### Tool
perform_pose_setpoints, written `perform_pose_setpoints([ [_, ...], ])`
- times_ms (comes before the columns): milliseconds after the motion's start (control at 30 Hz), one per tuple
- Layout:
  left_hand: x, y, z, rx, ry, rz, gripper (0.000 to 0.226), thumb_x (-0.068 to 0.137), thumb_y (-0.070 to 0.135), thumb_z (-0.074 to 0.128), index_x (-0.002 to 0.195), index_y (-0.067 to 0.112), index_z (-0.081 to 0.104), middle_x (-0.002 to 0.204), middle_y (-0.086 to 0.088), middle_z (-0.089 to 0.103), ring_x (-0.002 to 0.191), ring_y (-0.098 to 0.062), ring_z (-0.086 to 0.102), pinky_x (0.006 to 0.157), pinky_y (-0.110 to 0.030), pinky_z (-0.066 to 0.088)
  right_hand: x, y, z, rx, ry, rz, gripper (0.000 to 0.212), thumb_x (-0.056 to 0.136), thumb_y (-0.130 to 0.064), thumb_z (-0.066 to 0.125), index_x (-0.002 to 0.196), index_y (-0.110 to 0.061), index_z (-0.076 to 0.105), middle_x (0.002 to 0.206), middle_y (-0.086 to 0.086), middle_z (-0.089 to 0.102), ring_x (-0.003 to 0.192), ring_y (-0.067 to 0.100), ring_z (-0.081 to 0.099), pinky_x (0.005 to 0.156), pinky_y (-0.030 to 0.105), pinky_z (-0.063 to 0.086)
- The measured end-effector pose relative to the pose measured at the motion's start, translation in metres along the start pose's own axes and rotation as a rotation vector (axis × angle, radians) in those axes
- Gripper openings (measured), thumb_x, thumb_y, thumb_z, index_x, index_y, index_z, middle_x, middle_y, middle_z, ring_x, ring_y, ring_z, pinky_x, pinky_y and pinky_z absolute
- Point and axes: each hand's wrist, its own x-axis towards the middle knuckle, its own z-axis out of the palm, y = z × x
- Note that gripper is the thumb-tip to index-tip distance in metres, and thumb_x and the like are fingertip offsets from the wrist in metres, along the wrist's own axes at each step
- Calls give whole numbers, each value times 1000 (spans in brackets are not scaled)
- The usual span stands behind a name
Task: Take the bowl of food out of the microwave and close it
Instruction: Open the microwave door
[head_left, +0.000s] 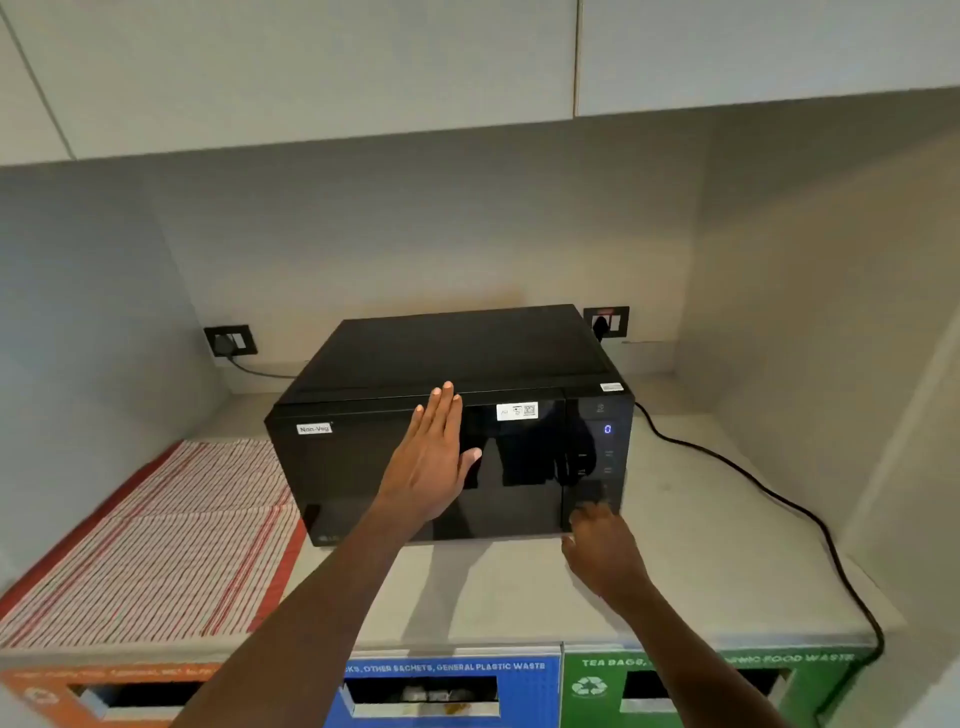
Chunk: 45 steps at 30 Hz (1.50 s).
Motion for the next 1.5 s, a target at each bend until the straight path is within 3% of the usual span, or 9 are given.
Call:
perform_pose_setpoints([
  [267,20,17,17,15,13,-24,72,100,56,14,154,10,5,165,-8,1,152,-23,-4,123,-39,-1,3,12,49,-42,-118,35,30,91,-28,52,100,-5,68,101,14,69,96,30,61,82,38,52],
  [433,31,20,20,11,42,-39,70,100,56,17,153,10,18,162,-9,22,151,-25,15,124,-44,11,12,8,64,-45,-154,-1,24,93,-20,54,101,-3,69,102,17,71,96,31,63,83,37,54],
  [700,30,20,25,23,112,-33,67,100,56,23,150,12,27,159,-8,31,149,-25,24,123,-42,15,20,0,76,-51,-228,59,30,100,-20,45,125,-8,55,124,14,61,113,29,56,95,33,49],
  [900,30,22,27,12,151,-62,61,101,51,29,147,11,35,155,-8,39,145,-26,33,121,-41,22,31,4,79,164,-187,148,24,101,-21,42,111,-12,61,110,9,67,99,18,61,86,25,53],
  [1133,28,26,24,-43,194,-84,57,101,46,28,144,12,41,152,-7,44,143,-24,37,120,-38,21,34,8,77,319,-188,145,18,100,-9,39,93,-8,57,108,21,63,99,32,57,89,39,47],
  [1233,27,27,21,-48,196,-84,56,101,44,29,144,11,41,152,-8,45,143,-24,37,120,-36,19,35,11,75,340,-214,103,22,96,2,41,100,7,61,113,29,60,108,46,50,94,49,37],
  [1367,21,28,18,-65,196,-81,55,101,43,31,144,11,43,150,-7,46,143,-24,38,119,-36,19,30,11,67,312,-264,82,27,100,-10,41,115,2,60,120,18,60,113,31,53,98,35,43],
  [1433,19,28,16,-66,191,-79,55,101,43,30,144,12,42,151,-7,46,143,-24,37,119,-35,18,27,10,63,382,-268,100,27,99,-7,42,115,7,58,123,22,57,115,35,50,99,39,41],
  [1500,17,29,13,-75,195,-78,53,101,42,32,143,12,43,150,-7,47,142,-24,38,118,-34,16,24,12,62,398,-279,95,26,99,-8,45,117,5,59,124,21,57,116,33,50,97,32,43],
])
